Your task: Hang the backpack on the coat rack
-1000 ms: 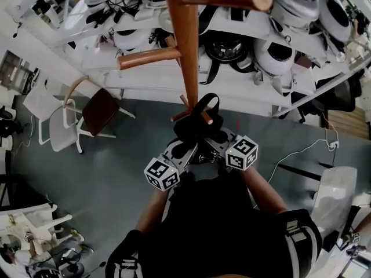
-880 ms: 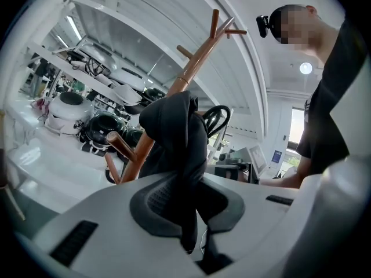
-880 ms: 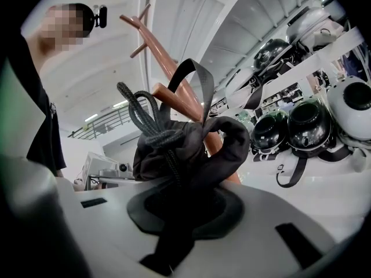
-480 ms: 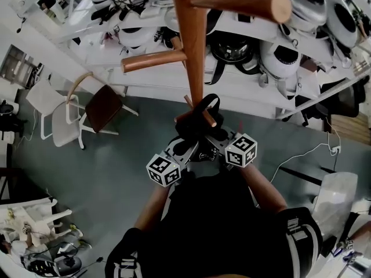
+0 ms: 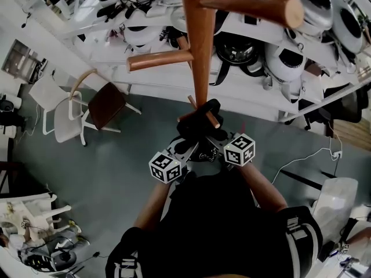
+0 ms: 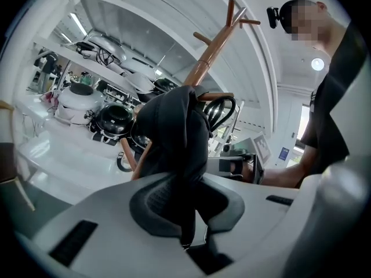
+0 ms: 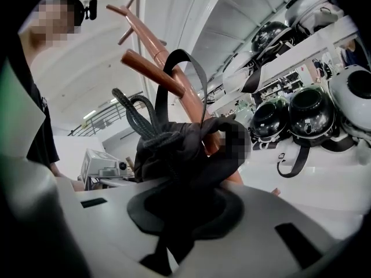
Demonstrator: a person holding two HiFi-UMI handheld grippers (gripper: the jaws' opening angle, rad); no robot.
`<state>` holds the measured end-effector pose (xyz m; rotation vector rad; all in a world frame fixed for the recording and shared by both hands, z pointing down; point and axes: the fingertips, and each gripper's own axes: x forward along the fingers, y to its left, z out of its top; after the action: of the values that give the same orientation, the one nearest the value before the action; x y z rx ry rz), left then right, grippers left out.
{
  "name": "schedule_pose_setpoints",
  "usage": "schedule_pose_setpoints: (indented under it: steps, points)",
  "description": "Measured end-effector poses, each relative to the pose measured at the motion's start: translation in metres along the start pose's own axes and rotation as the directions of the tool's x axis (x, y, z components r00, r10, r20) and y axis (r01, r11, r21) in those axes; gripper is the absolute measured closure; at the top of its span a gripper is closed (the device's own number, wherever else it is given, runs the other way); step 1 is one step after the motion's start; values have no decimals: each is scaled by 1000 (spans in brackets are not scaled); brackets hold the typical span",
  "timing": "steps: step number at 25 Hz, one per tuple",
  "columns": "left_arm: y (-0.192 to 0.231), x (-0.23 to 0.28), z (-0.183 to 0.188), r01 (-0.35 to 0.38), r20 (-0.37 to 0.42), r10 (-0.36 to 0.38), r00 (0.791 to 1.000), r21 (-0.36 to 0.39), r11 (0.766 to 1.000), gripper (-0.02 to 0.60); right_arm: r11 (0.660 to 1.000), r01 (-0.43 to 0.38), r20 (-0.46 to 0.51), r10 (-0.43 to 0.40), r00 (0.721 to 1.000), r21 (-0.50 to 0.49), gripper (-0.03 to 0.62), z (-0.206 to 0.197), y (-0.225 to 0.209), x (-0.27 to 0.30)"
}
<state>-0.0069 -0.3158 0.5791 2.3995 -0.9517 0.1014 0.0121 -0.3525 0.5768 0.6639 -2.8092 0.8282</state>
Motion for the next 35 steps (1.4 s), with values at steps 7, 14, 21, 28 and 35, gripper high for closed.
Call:
schedule_pose_setpoints:
  steps: [7,14,21,28,35]
  points:
    - [9,6,-13,-9,-47,10,999,15,1000,525,1000,7,-17,-7,1000,9,522,-8,-9,2]
    - [19,6,-31,-40,-87,40,995,-5,999,525,1000,20,-33,-19,999,10,523,-15,-12,5]
    - [24,18,-39,-37,-104,36,994,-11,999,525,998,53,-41,-52,998,15,525,-20,-24,4]
    - [32,28,-44,-26,-133,27,991,11,1000,522,994,104,-35,-105,994,-34,525,-22,-36,3]
    - [39,38,-47,-53,-126,54,991,16,998,522,970,216,-18,-219,976,-110,504,-21,-51,-4]
